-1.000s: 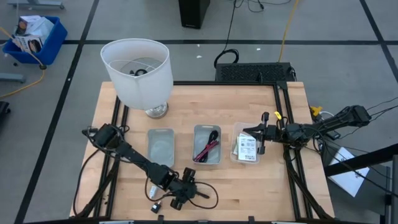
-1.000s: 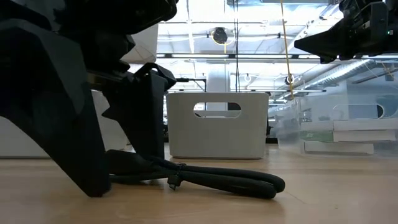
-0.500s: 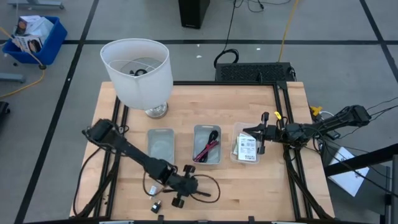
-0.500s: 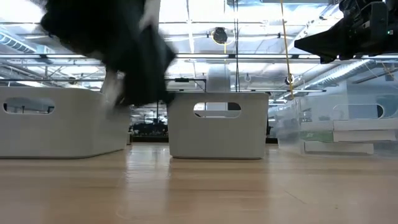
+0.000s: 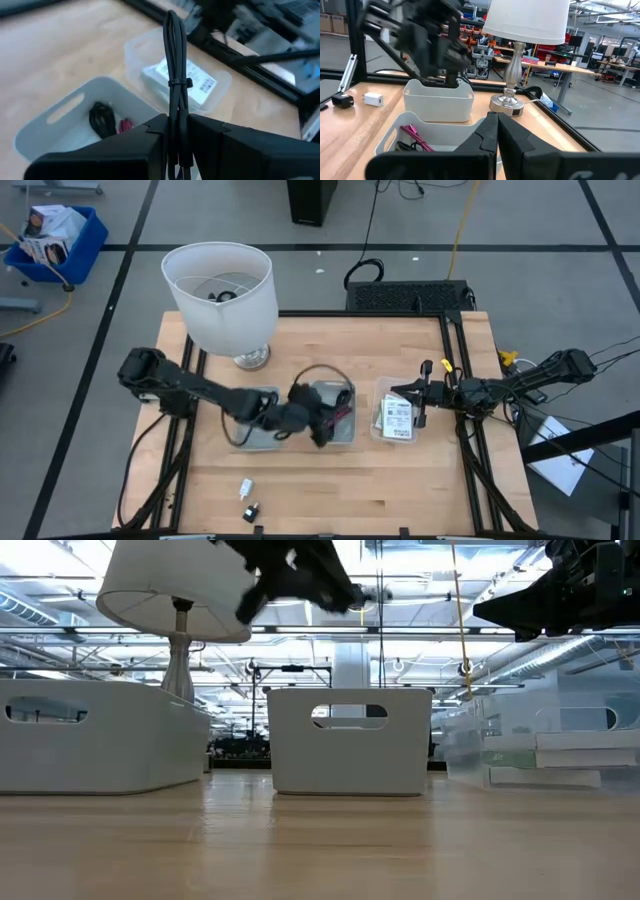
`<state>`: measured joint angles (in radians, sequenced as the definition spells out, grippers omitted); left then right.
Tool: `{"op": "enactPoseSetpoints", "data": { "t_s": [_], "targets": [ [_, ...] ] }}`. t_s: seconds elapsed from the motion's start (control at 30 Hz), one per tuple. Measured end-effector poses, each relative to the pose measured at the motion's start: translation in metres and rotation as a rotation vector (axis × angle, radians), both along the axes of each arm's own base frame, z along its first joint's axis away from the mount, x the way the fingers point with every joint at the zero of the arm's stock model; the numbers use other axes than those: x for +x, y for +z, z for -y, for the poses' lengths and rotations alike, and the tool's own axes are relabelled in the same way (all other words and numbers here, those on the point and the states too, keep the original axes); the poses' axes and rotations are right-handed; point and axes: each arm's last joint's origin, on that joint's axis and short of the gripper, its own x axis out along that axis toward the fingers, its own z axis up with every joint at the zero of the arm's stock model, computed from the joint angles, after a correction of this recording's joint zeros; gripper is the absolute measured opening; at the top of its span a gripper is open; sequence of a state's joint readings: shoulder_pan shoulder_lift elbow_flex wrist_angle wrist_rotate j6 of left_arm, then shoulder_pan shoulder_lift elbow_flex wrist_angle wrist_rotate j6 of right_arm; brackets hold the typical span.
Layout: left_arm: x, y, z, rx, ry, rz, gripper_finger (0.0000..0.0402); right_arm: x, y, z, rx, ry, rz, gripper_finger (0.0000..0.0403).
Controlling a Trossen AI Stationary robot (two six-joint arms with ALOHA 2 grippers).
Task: Pick and place items into bin
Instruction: Put the black charger cable into the right gray bin, then put the white charger adapter into the left gray bin
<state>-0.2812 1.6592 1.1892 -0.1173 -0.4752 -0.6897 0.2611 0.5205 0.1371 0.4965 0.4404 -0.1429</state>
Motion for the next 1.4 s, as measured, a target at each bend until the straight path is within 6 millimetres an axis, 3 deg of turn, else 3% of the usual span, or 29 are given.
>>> {"op": "enactPoseSetpoints", "data": {
  "t_s": [0.17, 0.37, 0.53, 0.73, 1.1, 1.2, 1.4],
  "targets": [
    [0.016, -0.035, -0.024, -0.144, 0.028, -0.117, 0.0057, 0.0, 0.0, 0.0, -0.001, 0.0, -0.001, 0.0004],
    [0.03, -0.079, -0.03, -0.242, 0.024, -0.242, 0.0055, 0.0, 0.0, 0.0, -0.009, 0.0, -0.006, 0.0004],
    [0.034, -0.091, -0.031, -0.247, 0.024, -0.26, 0.0055, 0.0, -0.001, 0.0, -0.016, 0.0, -0.01, 0.0004],
    [0.035, -0.091, -0.031, -0.246, 0.01, -0.254, 0.0075, 0.0, -0.001, 0.0, -0.018, 0.0, -0.011, 0.0004],
    [0.035, -0.09, -0.03, -0.221, -0.06, -0.267, 0.0228, 0.0, -0.001, 0.0, -0.017, 0.0, -0.01, 0.0004],
    [0.032, -0.076, -0.029, -0.167, -0.119, -0.245, 0.026, 0.0, -0.001, 0.0, -0.017, 0.0, -0.01, 0.0004],
    [0.009, -0.02, -0.024, -0.075, -0.225, -0.157, 0.0287, 0.0, -0.001, 0.0, -0.019, 0.0, -0.016, 0.0004]
  ]
}}
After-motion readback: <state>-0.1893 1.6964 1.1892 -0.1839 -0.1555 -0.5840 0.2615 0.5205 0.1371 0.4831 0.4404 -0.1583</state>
